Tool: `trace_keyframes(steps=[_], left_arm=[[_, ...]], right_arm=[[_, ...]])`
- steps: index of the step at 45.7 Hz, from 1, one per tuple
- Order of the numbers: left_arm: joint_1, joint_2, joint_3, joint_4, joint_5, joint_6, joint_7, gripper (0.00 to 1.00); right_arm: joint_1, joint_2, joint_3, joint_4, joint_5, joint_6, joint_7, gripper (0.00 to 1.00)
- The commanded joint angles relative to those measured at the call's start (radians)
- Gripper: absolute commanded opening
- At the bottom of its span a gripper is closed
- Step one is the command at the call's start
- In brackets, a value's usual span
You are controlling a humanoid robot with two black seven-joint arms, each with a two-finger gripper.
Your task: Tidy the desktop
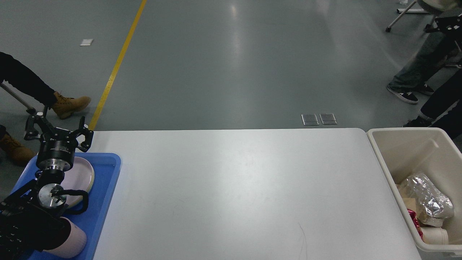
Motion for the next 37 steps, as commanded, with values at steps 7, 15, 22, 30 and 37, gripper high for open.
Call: trace_keyframes(steps=[7, 15, 22, 30, 37], left_arm=[[0.0, 0.0, 0.0, 0.0, 0.0, 0.0, 0.0, 0.96], [0.0, 0.0, 0.0, 0.0, 0.0, 0.0, 0.0, 0.96], [0.0, 0.0, 0.0, 0.0, 0.0, 0.0, 0.0, 0.96], [0.0, 0.0, 0.0, 0.0, 0.0, 0.0, 0.0, 0.96], [0.0, 0.0, 0.0, 0.0, 0.0, 0.0, 0.0, 0.96]], right_arm=[[-0.016, 0.08, 0.077, -0.022, -0.001, -0.001, 0.001, 1.0], [-0.043, 0.217, 0.174, -0.109, 0.0, 0.01, 0.001, 1.0], [-0.129, 0.322, 0.371, -0.223, 0.002, 0.007, 0.001, 1.0], [-0.254, 0.436, 0.607, -0.26, 0.0, -0.001, 0.005, 1.0], [-0.365, 0.564, 0.682, -0.295, 0.002, 0.002, 0.007, 1.0]])
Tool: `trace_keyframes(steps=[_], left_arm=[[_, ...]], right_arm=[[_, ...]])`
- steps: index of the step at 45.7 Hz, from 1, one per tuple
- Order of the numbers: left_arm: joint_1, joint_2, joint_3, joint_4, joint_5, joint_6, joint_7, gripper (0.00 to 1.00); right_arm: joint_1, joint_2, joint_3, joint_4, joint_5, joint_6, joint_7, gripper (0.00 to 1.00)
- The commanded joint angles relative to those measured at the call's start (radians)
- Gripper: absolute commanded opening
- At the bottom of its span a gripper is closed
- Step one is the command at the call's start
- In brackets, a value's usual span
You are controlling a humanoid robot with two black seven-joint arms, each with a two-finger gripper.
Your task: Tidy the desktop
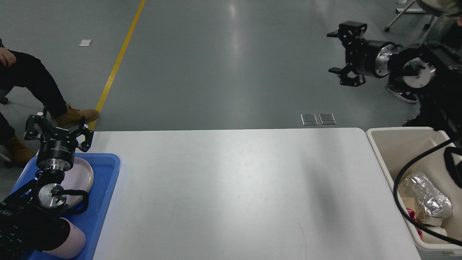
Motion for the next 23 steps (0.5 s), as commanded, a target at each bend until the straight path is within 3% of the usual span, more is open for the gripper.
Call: trace_keyframes(steps=[1, 10, 23], left_arm=[[0.0, 0.0, 0.0, 0.001, 0.0, 0.0, 0.0, 0.96], [0.0, 0.0, 0.0, -0.001, 0.0, 0.0, 0.0, 0.96], [0.0, 0.0, 0.0, -0.001, 0.0, 0.0, 0.0, 0.96]], right_arm=[[-0.088, 0.085, 0.05, -0.011, 0.001, 0.0, 0.001, 1.0], [-0.215, 0.238, 0.122, -0.023, 0.12, -0.038, 0.007, 1.0], [-0.269, 0.307, 0.374, -0.019, 0.254, -0.068, 0.007, 1.0]])
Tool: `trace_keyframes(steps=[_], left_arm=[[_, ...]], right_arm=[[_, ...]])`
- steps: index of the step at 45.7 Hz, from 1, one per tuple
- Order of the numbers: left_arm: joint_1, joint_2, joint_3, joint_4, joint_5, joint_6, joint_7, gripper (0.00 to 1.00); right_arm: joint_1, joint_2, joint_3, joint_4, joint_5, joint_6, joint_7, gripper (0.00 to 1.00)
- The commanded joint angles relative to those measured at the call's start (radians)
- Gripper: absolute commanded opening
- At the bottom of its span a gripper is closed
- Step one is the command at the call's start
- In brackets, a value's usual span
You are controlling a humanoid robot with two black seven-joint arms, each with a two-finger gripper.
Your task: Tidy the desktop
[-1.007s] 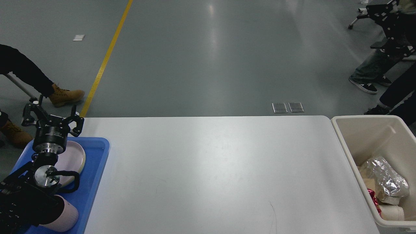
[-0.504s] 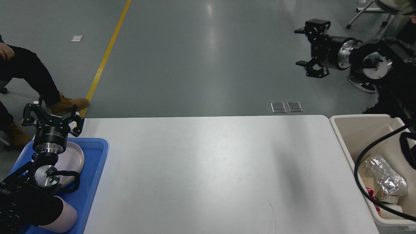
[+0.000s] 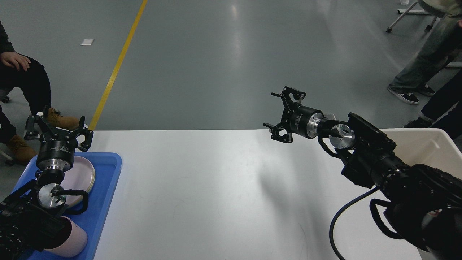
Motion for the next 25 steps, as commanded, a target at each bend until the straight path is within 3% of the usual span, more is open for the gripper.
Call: trace_keyframes(steps=[1, 15, 25], left_arm=[[0.0, 0.0, 0.0, -0.001, 0.0, 0.0, 0.0, 0.96], [0.0, 0.0, 0.0, -0.001, 0.0, 0.0, 0.0, 0.96], [0.0, 0.0, 0.0, 0.001, 0.0, 0.0, 0.0, 0.96]], right_arm=[[-0.007, 0.024, 0.114, 0.003, 0.026, -0.001, -0.001, 1.0], [-0.022, 0.047, 0.295, 0.0, 0.029, -0.056, 0.005, 1.0], [-0.048, 0.049, 0.318, 0.001, 0.029, -0.075, 0.007, 1.0]])
